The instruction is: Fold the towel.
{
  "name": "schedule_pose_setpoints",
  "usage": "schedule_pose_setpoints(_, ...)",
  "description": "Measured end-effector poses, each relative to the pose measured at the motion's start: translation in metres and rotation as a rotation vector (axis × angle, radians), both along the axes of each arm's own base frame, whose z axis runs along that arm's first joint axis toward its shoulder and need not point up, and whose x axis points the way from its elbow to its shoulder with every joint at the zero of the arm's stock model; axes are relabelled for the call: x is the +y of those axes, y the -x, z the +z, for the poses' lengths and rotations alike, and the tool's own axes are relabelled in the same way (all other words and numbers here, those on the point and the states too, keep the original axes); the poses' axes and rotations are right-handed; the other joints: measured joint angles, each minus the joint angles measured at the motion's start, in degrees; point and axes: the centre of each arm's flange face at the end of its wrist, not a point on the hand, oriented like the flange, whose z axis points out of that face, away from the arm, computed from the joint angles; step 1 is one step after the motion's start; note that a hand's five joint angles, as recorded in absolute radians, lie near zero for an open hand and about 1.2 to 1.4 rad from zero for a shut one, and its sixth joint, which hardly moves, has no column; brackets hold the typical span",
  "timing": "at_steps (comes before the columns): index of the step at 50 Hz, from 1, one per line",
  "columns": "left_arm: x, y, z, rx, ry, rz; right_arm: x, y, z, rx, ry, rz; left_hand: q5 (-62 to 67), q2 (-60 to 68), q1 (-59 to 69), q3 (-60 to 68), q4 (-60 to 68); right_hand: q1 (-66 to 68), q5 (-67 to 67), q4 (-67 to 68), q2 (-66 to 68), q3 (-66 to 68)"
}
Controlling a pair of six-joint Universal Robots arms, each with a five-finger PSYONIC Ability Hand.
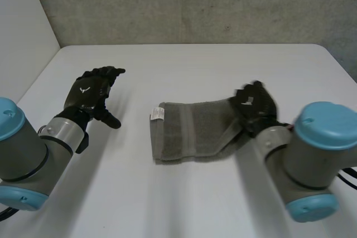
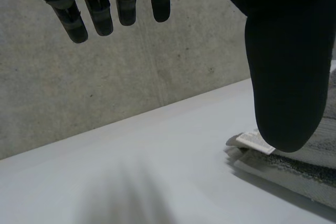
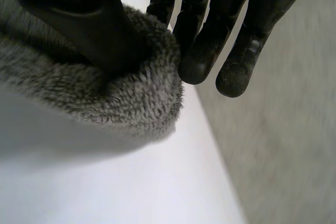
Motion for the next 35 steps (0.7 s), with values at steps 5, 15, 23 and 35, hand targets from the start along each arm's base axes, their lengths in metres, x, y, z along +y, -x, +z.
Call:
schedule_pose_setpoints(5, -0.001, -0.002, 0.006, 0.01, 0.015, 0.008, 0.03, -0.054, 0.006, 0.128, 0.154, 0.197, 0.02, 0.0, 0.0, -0.01, 0.0, 0.08, 0.13, 0.01, 0.25, 0.0)
schedule_pose_setpoints(15, -0.005, -0.007, 0.014, 0.025, 0.042, 0.028, 0.096, -0.118, -0.031, 0.205, 0.21, 0.552, 0.0, 0.01, 0.0, 0.0, 0.0, 0.05, 0.2, 0.02, 0.47, -0.04)
schedule_pose_setpoints(23, -0.006, -0.009, 0.013, 0.026, 0.044, 0.034, 0.101, -0.115, -0.039, 0.179, 0.148, 0.538, 0.01, 0.01, -0.02, 0.0, -0.01, -50.04, -51.76, -51.5, -49.34, -51.66)
schedule_pose_setpoints(35, -0.002, -0.002, 0.018, 0.033, 0.042, 0.014, 0.054, -0.051, 0.046, -0.401, -0.094, 0.165, 0.01, 0.01, -0.04, -0.13, -0.05, -61.65, -62.42, -61.11, -59.39, -61.97)
